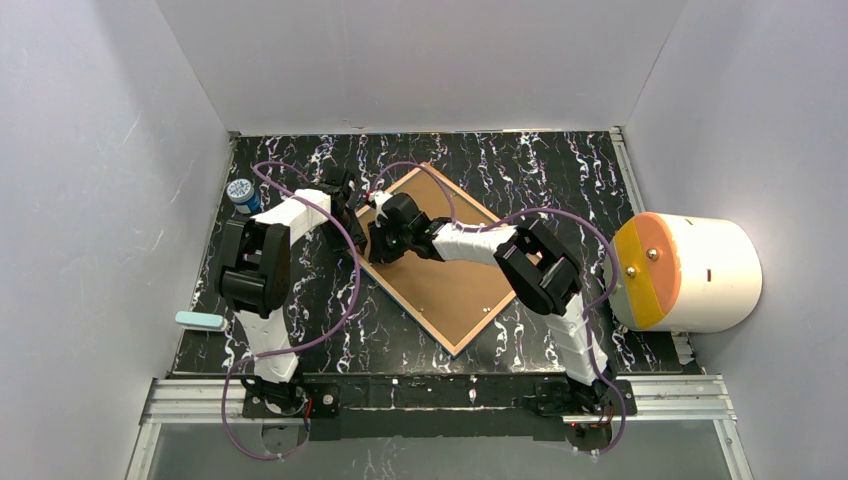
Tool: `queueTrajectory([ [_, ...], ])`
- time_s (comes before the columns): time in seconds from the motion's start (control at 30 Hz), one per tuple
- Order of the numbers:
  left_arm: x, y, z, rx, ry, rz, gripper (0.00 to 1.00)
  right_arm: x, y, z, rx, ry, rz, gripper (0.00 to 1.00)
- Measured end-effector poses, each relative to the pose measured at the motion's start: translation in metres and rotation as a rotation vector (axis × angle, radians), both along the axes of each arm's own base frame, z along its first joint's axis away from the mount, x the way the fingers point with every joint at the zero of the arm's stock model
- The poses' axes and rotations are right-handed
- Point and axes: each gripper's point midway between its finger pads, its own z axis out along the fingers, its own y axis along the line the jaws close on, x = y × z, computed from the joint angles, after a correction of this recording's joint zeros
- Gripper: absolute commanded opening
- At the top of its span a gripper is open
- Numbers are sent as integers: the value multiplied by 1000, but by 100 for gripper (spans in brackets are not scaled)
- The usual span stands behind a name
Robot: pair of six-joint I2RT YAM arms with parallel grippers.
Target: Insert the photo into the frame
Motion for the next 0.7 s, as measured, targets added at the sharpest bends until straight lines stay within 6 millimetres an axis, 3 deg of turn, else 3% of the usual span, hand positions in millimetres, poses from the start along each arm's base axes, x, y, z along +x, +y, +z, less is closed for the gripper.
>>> queueTrajectory([
  [0.23, 0, 0, 0, 0, 0, -1, 38, 0, -1, -1, -20, -40, 29, 9],
  [0.53, 0, 0, 0, 0, 0, -3, 38, -6, -4, -1, -61, -80, 82, 13],
  [0.7, 0, 0, 0, 0, 0, -4, 39, -6, -4, -1, -67, -88, 84, 8],
])
